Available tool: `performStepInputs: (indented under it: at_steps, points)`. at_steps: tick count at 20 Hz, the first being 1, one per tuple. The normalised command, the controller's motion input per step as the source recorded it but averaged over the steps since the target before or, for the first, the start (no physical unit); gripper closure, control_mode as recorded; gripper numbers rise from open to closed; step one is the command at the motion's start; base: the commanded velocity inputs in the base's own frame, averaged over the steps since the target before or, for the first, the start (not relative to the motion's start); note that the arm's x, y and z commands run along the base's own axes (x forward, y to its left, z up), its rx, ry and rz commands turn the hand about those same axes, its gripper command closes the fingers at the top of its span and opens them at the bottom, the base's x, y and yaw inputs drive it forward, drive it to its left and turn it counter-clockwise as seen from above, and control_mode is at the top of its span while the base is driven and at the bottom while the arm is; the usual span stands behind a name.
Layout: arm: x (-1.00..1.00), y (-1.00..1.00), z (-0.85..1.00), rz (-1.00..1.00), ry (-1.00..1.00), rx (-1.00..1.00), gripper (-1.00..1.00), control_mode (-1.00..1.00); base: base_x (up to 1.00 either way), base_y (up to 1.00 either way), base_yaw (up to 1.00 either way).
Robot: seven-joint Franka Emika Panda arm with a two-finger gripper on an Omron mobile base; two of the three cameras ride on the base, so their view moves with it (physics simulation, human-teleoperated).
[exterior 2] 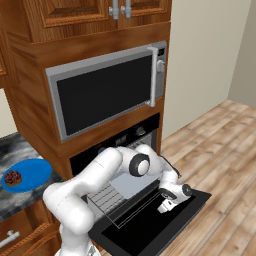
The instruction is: Take the baked cake out of the oven and place it on the plate for cooling. Then close the oven door.
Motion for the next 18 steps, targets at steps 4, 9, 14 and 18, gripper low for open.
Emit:
performStepInputs:
  at_steps: [4,9,14,18]
  points:
    - [0.27,0.0,-0.22,0.0,0.0,0.0,-1.0,-1.0,0.0,0.0,0.0]
    - [0.27,0.0,-0.23,0.0,0.0,0.0,-1.0,-1.0,0.0,0.0,0.0]
    - [0.25,0.0,-0.23,0.0,0.01,0.0,-1.0,-1.0,0.0,0.0,0.0]
    - [0.23,0.0,-0.23,0.0,0.01,0.0,-1.0,-1.0,0.0,0.0,0.0]
